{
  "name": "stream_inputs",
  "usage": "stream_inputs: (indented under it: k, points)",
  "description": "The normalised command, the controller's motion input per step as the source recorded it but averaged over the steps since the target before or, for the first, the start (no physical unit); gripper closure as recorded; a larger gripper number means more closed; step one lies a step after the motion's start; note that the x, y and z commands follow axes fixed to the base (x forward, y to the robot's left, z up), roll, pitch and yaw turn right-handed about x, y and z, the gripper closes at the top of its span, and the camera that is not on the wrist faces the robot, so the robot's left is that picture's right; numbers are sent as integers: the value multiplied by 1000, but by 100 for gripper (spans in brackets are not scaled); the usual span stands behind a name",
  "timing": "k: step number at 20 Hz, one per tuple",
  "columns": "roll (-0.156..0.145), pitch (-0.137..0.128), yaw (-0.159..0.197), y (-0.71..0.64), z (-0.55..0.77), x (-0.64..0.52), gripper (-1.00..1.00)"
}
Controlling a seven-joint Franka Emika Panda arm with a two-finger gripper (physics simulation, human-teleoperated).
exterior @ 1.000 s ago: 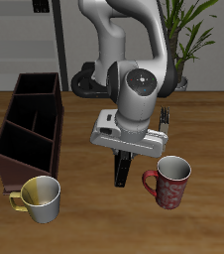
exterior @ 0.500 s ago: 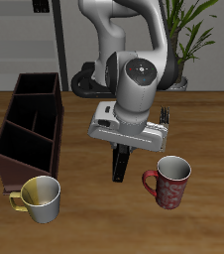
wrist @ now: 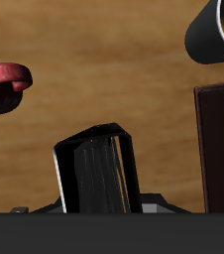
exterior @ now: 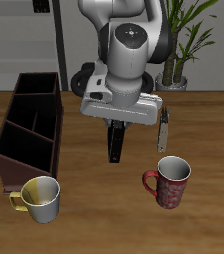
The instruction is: Place the black book into the right desk caddy's back compartment
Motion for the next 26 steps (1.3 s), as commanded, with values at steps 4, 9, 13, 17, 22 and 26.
stream_inputs:
  k: [4, 9, 13, 17, 22, 26]
  points:
    - [4, -52, 36, -223, 382, -226, 100]
    - [19, -50, 30, -207, 406, -347, 100]
    - [0, -28, 56, -215, 274, -118, 100]
    - [-23, -10, 32, -294, 193, -45, 100]
    - [-45, -24, 0, -452, 281, -104, 100]
    - [34, 16, -59, -377, 262, -123, 100]
